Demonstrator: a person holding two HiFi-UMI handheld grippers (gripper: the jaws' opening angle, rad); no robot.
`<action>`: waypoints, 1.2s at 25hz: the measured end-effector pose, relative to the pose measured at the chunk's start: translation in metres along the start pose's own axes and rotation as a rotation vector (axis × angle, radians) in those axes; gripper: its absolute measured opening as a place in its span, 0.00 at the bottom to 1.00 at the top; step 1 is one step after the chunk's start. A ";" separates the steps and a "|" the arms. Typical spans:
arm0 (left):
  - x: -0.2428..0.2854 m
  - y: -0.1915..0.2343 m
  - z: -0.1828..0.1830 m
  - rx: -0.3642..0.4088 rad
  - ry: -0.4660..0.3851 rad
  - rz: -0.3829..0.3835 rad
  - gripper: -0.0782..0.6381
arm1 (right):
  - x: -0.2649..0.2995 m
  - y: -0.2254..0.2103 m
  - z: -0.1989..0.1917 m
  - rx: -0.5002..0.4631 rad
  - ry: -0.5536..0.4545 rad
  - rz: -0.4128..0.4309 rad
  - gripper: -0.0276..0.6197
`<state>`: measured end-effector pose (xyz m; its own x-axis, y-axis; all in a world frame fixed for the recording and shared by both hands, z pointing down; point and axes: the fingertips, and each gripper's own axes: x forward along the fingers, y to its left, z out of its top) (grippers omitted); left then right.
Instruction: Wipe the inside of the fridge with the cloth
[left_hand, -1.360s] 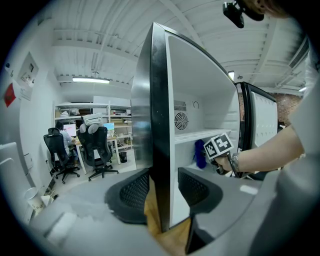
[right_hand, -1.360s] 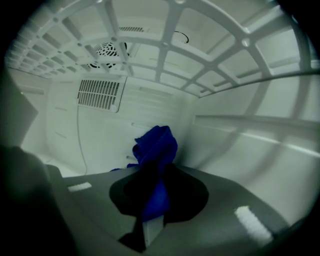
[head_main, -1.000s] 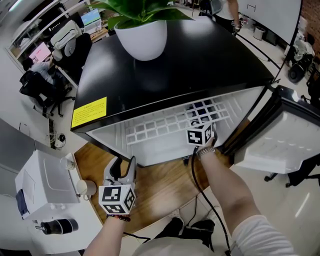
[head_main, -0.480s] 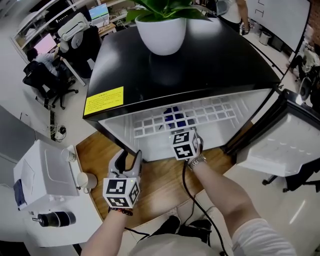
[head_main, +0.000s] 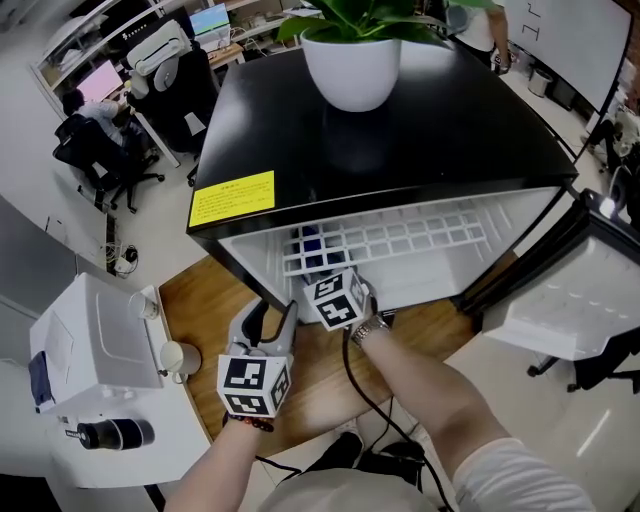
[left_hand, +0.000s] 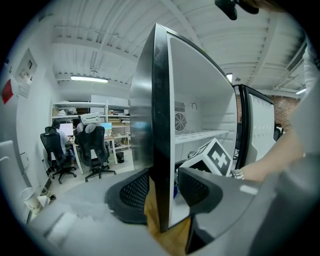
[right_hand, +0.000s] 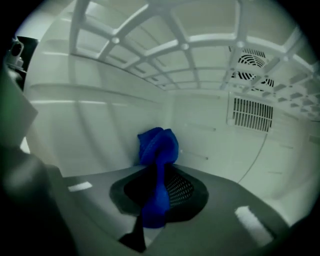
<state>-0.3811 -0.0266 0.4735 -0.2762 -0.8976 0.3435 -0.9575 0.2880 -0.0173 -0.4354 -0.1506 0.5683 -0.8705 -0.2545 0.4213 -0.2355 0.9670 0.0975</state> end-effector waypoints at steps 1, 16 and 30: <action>0.000 0.000 0.000 0.001 -0.001 -0.001 0.36 | 0.003 0.003 -0.003 -0.004 0.013 0.004 0.12; 0.000 0.000 0.000 0.001 -0.009 -0.007 0.36 | 0.016 -0.014 -0.040 -0.028 0.185 -0.062 0.12; 0.000 0.001 0.000 -0.017 -0.016 0.011 0.36 | -0.007 -0.061 -0.058 -0.012 0.218 -0.154 0.12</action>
<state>-0.3820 -0.0266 0.4731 -0.2880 -0.8995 0.3286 -0.9529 0.3033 -0.0052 -0.3900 -0.2068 0.6113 -0.7110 -0.3907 0.5847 -0.3514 0.9176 0.1858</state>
